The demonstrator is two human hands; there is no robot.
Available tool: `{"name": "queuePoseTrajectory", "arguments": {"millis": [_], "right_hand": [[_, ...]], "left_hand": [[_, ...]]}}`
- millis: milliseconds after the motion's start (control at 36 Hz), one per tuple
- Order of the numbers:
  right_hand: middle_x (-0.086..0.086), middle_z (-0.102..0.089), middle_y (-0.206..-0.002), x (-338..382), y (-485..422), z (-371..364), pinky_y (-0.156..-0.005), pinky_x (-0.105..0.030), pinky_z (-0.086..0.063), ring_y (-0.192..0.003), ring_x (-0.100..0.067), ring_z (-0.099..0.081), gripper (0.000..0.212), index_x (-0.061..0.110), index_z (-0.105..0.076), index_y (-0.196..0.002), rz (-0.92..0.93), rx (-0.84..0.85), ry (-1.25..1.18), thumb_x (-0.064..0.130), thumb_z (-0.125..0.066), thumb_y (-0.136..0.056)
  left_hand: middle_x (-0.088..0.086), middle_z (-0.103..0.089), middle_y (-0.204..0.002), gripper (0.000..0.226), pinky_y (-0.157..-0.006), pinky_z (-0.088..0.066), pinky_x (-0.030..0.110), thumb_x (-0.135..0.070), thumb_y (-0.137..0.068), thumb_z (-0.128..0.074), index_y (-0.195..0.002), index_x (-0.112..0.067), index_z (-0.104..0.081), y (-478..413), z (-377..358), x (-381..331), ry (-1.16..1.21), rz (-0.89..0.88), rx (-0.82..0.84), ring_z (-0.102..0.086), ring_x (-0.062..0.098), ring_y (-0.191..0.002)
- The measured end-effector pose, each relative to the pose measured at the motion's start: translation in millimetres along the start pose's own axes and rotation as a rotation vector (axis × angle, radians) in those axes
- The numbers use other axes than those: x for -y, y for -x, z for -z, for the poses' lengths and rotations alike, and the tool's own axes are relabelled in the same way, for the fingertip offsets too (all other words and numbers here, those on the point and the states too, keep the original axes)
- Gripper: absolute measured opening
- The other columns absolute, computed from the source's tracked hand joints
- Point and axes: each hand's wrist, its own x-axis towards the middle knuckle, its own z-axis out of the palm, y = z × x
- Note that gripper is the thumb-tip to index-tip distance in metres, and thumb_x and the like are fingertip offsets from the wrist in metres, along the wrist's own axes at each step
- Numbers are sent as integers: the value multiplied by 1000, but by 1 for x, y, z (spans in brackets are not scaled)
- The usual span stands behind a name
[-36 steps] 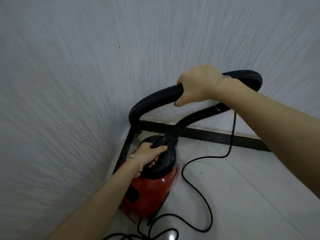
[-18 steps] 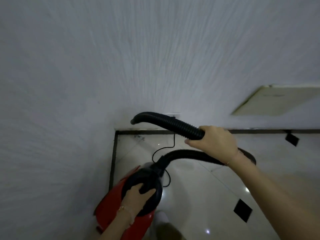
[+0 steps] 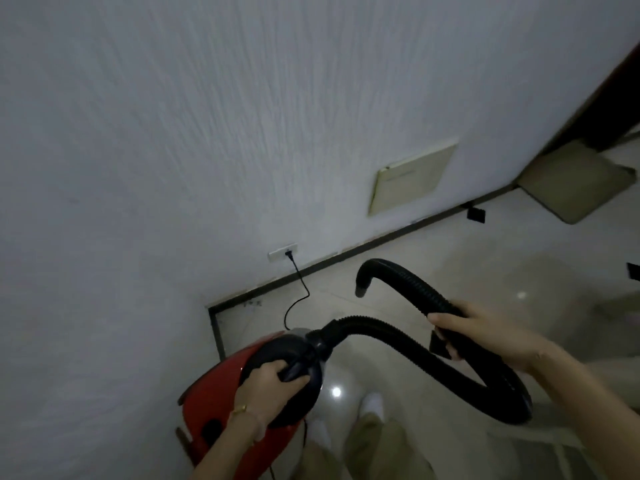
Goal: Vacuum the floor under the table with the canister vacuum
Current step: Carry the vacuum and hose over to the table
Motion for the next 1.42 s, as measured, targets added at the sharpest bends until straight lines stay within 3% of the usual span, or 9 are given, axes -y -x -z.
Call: {"name": "queuePoseTrajectory", "arguments": {"millis": [167, 278, 417, 556, 694, 917, 1222, 1361, 1417], "right_hand": [[-7, -58, -75, -15, 21, 31, -49, -27, -45, -51, -17, -51, 23, 6, -56, -105, 70, -188, -216, 25, -59, -91], [-5, -62, -74, -18, 19, 61, -51, -27, -47, -53, -18, -54, 22, 8, -58, -101, 114, -267, -210, 27, -60, -90], [-5, -59, -72, -20, 14, 124, -49, -23, -46, -50, -15, -53, 24, 3, -58, -97, 191, -386, -305, 27, -59, -91], [-2, -58, -65, -16, 13, 209, -46, -21, -44, -47, -14, -52, 24, 7, -56, -82, 251, -516, -352, 28, -58, -91], [-5, -57, -69, -13, 7, 290, -53, -31, -44, -51, -19, -51, 25, 7, -56, -90, 288, -619, -453, 32, -57, -92], [-6, -56, -68, -11, 2, 397, -51, -30, -46, -47, -17, -51, 22, 9, -54, -87, 269, -798, -445, 30, -57, -92], [-6, -56, -68, -11, -35, 565, -51, -30, -45, -47, -18, -51, 23, 8, -56, -92, 200, -989, -597, 30, -58, -92], [-6, -57, -69, 3, -48, 646, -50, -27, -45, -49, -19, -52, 24, 9, -56, -90, 141, -1071, -576, 33, -59, -91], [-6, -58, -69, 7, -50, 675, -48, -26, -44, -49, -19, -52, 25, 9, -57, -93, 123, -1104, -566, 34, -59, -91]], "left_hand": [[-10, -69, -83, 21, -70, -52, 29, -51, -81, -62, -85, -30, -65, -12, 9, -64, -61, -88, -104, -62, 9, -77], [-4, -72, -96, 53, -61, -45, 25, -64, -68, -62, -106, -29, -68, -34, 3, -107, 38, -91, -83, -66, 18, -87], [-2, -67, -70, 45, -59, -44, 28, -63, -66, -62, -93, -28, -70, -73, -10, -178, 88, -157, -83, -66, 24, -72], [20, -70, -92, 67, -56, -40, 27, -56, -72, -69, -114, -4, -64, -123, -24, -263, 207, -183, -55, -57, 19, -60], [-2, -54, -51, 34, -50, -33, 28, -38, -82, -70, -95, -7, -66, -153, -46, -356, 252, -257, -38, -45, 15, -46], [-8, -51, -41, 23, -54, -33, 29, -37, -81, -72, -66, -22, -62, -197, -88, -482, 166, -377, 52, -46, 16, -45], [-3, -49, -46, 29, -54, -32, 28, -35, -85, -67, -65, -16, -61, -305, -155, -684, 93, -460, 261, -43, 16, -45], [-4, -49, -44, 36, -45, -31, 24, -33, -84, -69, -102, -2, -66, -359, -189, -774, 31, -457, 353, -42, 13, -42], [-3, -49, -46, 28, -49, -31, 25, -34, -83, -70, -91, -7, -65, -372, -200, -811, -7, -482, 400, -42, 14, -44]]}}
